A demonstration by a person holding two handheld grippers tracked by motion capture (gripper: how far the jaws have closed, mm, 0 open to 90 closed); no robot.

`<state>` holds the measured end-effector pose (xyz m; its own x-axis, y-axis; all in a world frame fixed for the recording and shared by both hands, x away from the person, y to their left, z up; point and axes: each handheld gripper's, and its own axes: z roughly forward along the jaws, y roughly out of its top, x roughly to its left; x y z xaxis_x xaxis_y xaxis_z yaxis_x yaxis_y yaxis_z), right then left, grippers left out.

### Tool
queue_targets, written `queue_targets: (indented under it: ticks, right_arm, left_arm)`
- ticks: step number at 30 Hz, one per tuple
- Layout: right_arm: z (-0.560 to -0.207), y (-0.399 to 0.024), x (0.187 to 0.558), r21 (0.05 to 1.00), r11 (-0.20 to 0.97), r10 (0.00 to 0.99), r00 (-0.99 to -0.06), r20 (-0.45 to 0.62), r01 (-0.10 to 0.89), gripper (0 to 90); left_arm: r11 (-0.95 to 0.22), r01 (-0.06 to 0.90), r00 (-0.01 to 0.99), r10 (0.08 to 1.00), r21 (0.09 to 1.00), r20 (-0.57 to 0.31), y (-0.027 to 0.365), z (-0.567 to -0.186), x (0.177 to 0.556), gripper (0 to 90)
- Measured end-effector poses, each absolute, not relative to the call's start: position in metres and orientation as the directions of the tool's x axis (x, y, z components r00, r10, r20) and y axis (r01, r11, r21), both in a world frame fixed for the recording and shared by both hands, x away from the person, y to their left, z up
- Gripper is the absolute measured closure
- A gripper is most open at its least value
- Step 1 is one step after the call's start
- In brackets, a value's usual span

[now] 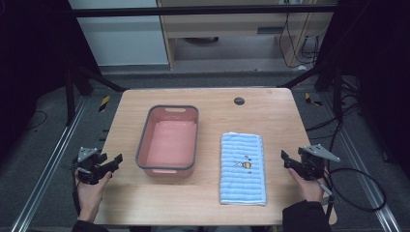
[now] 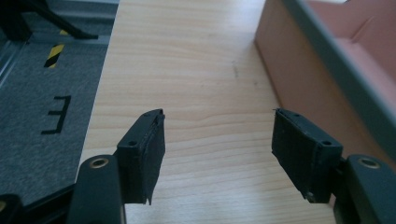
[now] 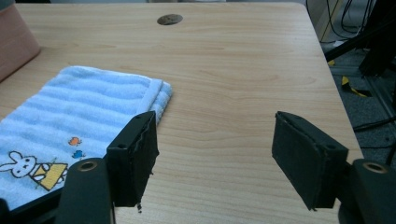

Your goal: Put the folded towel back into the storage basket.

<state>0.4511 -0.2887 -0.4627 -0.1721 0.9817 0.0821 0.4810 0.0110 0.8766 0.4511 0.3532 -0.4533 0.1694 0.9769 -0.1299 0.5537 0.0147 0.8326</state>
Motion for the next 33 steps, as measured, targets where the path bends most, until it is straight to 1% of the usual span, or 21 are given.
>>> queue_targets:
  ticks: [5, 9, 12, 15, 22, 33]
  right_arm:
    - [-0.455, -0.288, 0.448, 0.886, 0.019, 0.981, -0.179, 0.072, 0.463, 31.3]
    - [-0.452, -0.287, 0.448, 0.885, 0.016, 0.978, -0.191, 0.082, 0.465, 30.6]
    - [-0.450, -0.284, 0.448, 0.887, 0.023, 0.972, -0.219, 0.089, 0.461, 29.1]
    - [-0.449, -0.282, 0.449, 0.888, 0.017, 0.968, -0.229, 0.100, 0.460, 28.9]
    - [-0.443, -0.274, 0.448, 0.892, 0.042, 0.961, -0.263, 0.088, 0.450, 28.2]
    - [-0.432, -0.272, 0.447, 0.903, 0.048, 0.952, -0.294, 0.088, 0.427, 28.9]
  left_arm:
    - [-0.015, 0.523, 0.202, 0.973, 0.852, -0.108, 0.346, -0.440, 0.445, 36.0]
    - [-0.013, 0.514, 0.228, 0.966, 0.857, -0.121, 0.342, -0.432, 0.441, 35.5]
    - [-0.018, 0.497, 0.242, 0.963, 0.868, -0.119, 0.340, -0.427, 0.439, 33.7]
    - [-0.012, 0.484, 0.259, 0.957, 0.875, -0.130, 0.337, -0.421, 0.436, 32.3]
    - [-0.030, 0.460, 0.293, 0.948, 0.887, -0.120, 0.323, -0.411, 0.432, 30.2]
    - [-0.059, 0.420, 0.341, 0.935, 0.905, -0.097, 0.295, -0.402, 0.427, 31.9]
